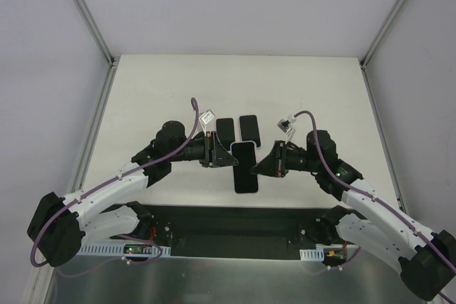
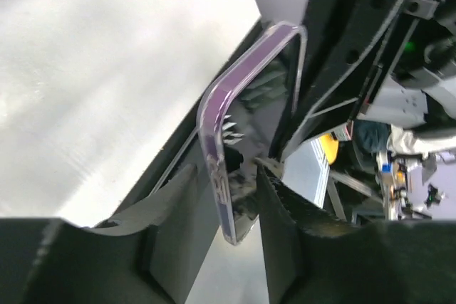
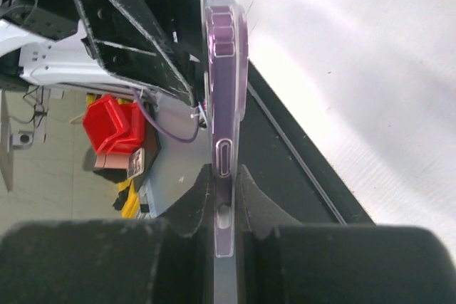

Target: Put the phone into the phone case

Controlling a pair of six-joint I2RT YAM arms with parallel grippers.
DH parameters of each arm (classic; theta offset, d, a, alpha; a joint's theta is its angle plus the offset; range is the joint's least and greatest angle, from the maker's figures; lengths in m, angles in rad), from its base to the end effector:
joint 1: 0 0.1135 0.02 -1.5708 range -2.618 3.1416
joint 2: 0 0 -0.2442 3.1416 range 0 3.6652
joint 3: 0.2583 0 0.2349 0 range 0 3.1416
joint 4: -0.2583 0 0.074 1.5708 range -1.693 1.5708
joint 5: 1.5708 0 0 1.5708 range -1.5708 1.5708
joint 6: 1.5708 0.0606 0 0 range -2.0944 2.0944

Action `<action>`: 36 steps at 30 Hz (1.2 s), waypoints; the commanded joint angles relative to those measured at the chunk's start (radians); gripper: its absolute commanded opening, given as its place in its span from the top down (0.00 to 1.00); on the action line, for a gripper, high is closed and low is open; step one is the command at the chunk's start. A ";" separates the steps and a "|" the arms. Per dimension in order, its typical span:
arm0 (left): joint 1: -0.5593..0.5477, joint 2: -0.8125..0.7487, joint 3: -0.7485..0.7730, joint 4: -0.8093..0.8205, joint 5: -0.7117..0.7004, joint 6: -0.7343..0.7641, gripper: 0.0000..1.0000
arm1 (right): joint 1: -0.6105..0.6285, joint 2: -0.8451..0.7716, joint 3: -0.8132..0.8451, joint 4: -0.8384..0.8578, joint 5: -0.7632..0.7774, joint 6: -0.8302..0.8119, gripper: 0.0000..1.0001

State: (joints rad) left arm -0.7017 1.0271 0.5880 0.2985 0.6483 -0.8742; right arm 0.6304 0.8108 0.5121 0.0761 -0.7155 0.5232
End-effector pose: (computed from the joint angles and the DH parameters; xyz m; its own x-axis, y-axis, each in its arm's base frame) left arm 0.1641 -0.1866 0.2631 -0.8136 -0.1129 -0.5704 0.5410 0.2124 -0.8138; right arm 0.1408 0.1519 0.2546 -0.6350 0.0035 -0.7725 -0.7440 0.2665 0.6128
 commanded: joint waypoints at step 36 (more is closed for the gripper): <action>0.013 -0.231 0.173 -0.743 -0.455 0.477 0.01 | -0.607 1.093 0.862 -0.611 -0.067 -0.663 0.94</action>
State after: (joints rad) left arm -0.6983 0.8165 0.7197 -0.4129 0.2417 -0.4427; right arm 0.0147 1.8763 1.3048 -0.5526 -0.6571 -0.1215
